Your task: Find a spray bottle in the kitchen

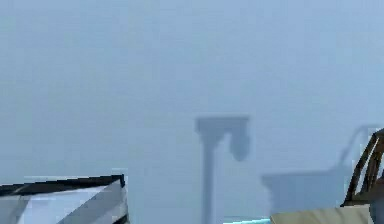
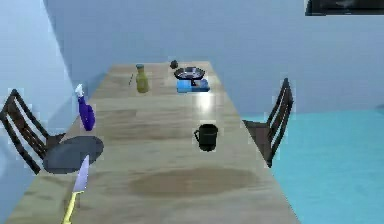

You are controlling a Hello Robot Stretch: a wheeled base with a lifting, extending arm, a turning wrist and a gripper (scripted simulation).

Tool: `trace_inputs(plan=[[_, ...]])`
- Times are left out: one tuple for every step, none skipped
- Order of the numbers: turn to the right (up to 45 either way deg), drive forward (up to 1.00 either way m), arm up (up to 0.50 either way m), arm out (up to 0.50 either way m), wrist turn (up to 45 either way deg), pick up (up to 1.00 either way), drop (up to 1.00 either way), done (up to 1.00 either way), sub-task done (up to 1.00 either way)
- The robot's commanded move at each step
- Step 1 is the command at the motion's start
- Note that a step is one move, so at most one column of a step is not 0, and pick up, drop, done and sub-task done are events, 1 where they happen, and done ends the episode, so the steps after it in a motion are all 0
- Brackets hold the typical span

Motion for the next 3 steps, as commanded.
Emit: trace_inputs(plan=[[45.0,0.0,0.0,0.0,0.0,0.0,0.0,0.0,0.0],[15.0,0.0,0.0,0.0,0.0,0.0,0.0,0.0,0.0],[0.0,0.0,0.0,0.0,0.0,0.0,0.0,1.0,0.0]])
